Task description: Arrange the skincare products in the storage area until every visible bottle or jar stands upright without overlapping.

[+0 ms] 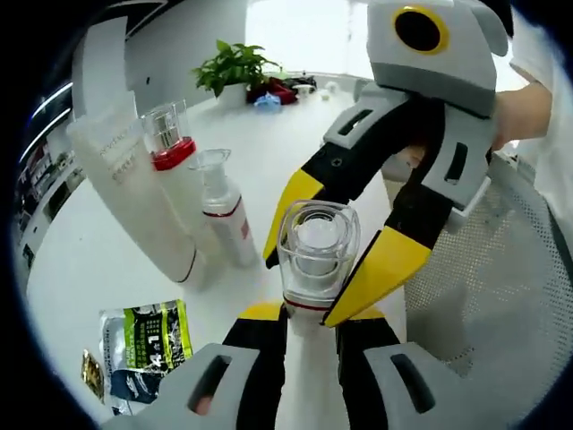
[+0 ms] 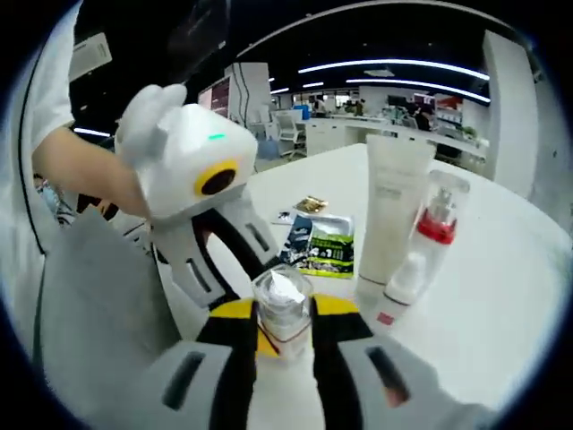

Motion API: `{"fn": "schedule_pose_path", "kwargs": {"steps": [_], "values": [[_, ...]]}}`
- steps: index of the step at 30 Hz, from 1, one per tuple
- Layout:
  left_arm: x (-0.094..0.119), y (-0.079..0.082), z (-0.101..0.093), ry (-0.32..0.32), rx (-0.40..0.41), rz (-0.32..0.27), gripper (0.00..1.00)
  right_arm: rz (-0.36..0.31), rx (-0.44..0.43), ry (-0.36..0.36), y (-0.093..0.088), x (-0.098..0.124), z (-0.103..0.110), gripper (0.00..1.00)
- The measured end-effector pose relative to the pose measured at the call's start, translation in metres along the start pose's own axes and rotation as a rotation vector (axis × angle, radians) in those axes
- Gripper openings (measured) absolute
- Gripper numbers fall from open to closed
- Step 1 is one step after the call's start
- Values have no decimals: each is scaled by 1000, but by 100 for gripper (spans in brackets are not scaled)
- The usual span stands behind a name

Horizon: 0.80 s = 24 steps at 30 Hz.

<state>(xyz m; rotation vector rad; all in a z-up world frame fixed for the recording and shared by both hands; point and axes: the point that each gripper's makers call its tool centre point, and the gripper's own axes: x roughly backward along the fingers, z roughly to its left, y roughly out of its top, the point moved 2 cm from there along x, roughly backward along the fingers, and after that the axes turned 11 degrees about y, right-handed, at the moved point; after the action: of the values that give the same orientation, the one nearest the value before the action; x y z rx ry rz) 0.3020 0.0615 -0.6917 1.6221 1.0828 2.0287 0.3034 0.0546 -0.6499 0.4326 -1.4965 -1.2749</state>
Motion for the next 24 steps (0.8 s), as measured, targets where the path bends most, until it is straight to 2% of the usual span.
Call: {"fn": "schedule_pose_path", "kwargs": {"steps": [4, 14, 20, 24], "values": [[-2, -1, 1, -1, 0, 8, 17, -2, 0, -2, -1, -2, -2, 23], [-6, 5, 9, -2, -15, -13, 17, -30, -30, -28, 1, -1, -11, 26], [-9, 6, 17, -2, -16, -18, 17, -50, -71, -51, -1, 8, -19, 36], [-11, 7, 24, 2, -13, -21, 17, -36, -85, -65, -9, 13, -22, 39]]}}
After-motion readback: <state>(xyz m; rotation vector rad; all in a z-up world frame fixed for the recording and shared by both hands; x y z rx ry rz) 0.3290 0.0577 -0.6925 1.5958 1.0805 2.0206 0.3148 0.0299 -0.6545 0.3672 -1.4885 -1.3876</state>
